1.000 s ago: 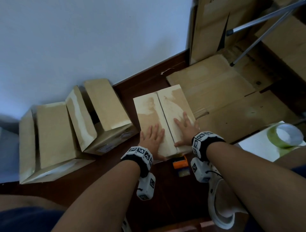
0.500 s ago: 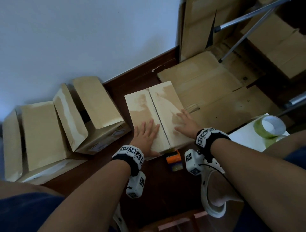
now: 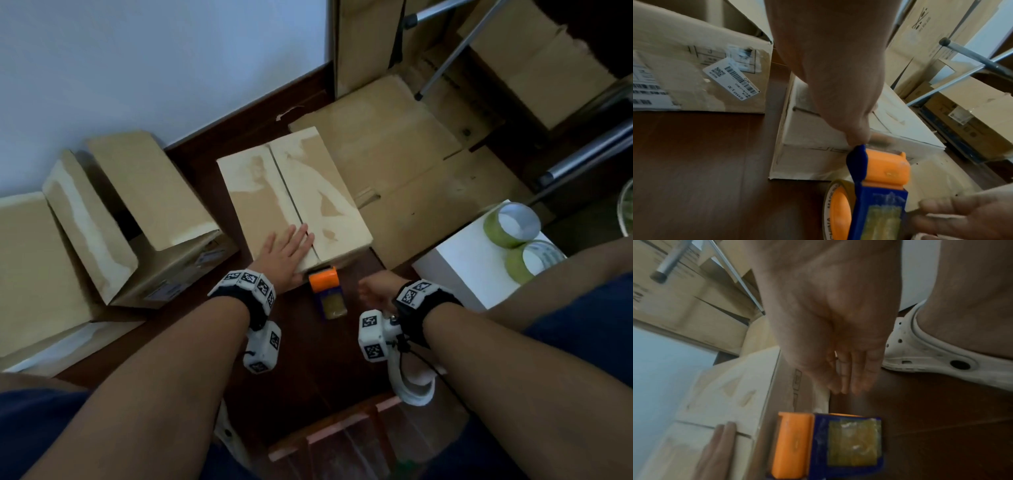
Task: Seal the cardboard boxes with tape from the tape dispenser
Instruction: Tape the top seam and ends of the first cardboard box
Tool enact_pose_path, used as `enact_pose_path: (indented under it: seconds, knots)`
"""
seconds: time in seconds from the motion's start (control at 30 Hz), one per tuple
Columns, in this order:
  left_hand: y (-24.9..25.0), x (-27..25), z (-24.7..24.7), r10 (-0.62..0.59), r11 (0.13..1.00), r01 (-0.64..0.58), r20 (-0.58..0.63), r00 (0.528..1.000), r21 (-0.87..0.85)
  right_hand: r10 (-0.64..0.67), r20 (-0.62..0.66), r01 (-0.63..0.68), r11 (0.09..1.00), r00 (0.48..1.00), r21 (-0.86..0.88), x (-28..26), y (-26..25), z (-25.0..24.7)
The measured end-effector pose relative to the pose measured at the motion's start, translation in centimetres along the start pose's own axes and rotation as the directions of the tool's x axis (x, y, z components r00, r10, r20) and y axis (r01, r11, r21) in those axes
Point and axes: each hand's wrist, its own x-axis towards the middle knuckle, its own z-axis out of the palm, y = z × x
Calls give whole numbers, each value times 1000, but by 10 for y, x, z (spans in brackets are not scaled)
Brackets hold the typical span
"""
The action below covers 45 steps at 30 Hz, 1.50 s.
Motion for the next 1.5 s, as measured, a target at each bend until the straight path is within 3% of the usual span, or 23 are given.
enact_pose_path:
  seconds: [0.13,0.27,0.5,0.67,0.93,1.2,1.37,1.5]
  knots:
    - [-6,4,4,23,997,-23,2,1000,-71,-7,168,35,987,986,-159,13,-5,21]
    - [-7,6,3,20,997,-20,6,1000,-76,-1,215,18,997,977,-77,73,23,42]
    - [-7,6,6,10,998,-10,-10,1000,-70,-6,250,19,999,968,-50,31,31,35]
    - [-6,7,5,-4,998,4,1,1000,-60,35,303,14,987,952,-161,25,40,32]
    - [-6,8,7,-17,998,16,-13,1000,-58,43,177,38,902,983,-429,-29,-13,31]
    - [-5,6,4,-12,998,11,-19,1000,-54,64,153,11,894,986,-449,-17,-36,44]
    - [-6,6,3,-7,997,7,-1,1000,-79,2,15,6,849,1000,-529,-8,-31,30]
    - [-7,5,0,3,995,-3,1,1000,-101,78,-22,-78,852,997,-518,-1,-16,14]
